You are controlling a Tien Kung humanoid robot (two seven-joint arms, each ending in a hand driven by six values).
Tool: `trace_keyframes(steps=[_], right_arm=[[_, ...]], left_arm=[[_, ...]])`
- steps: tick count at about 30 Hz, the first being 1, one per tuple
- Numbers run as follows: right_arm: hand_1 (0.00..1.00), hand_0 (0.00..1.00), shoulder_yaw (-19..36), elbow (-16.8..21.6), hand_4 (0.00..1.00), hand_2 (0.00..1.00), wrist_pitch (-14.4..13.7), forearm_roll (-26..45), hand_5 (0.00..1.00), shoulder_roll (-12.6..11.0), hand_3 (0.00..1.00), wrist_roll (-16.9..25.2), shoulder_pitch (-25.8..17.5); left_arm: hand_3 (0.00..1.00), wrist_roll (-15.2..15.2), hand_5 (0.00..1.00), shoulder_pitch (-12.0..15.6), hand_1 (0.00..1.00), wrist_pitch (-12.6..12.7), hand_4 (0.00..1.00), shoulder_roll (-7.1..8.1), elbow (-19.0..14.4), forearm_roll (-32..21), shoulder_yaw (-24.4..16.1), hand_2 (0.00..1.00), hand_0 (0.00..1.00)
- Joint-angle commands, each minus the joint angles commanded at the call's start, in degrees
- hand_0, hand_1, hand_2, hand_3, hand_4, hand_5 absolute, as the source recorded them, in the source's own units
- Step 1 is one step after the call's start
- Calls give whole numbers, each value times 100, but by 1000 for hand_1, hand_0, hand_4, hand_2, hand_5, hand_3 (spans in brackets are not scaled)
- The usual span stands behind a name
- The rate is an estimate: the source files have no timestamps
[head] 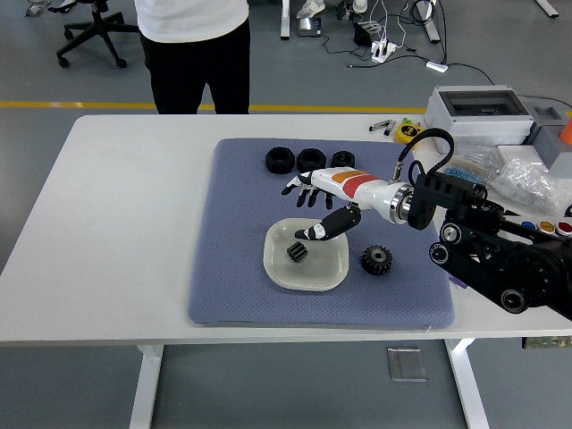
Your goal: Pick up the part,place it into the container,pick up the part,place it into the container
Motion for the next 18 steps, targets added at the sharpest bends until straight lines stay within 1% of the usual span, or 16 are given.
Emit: trace_keyframes(steps=[1,2,6,8,10,13,14,18], right_arm=[[642,479,2,-6,998,813,-16,1,381,-1,898,5,-8],[675,540,11,-9,998,843,-30,0,399,-4,922,5,-14],[675,540,96,46,998,843,-11,-34,399,-88,922,-21,-29],[674,550,157,96,998,832,31,-64,399,-187,903,-36,-42],[674,550,212,151,998,832,88,-120,399,-312,903,-54,-71],[674,550,254,247,998,832,245,-232,399,-581,903,-117,-149],[679,558,246,267,998,807,279,-259,390,-662,875,-124,-172],[679,558,215,235,998,807,287,-294,390,-942,875,-54,-321]], left_arm=[[676,2,693,1,951,0,646,-1,0,4,-5,928,974],[675,5,693,2,951,1,646,-2,0,12,-14,928,974],[675,13,693,17,951,-1,646,-9,0,29,-41,928,974],[675,15,694,27,951,-3,646,-10,0,42,-59,928,975],[675,16,694,36,951,-3,646,-12,0,51,-81,928,975],[675,5,694,54,951,-4,646,-12,0,31,-98,928,975],[673,4,694,56,951,-5,645,-12,0,28,-101,928,975],[673,8,694,71,951,-8,645,-18,0,28,-116,928,975]])
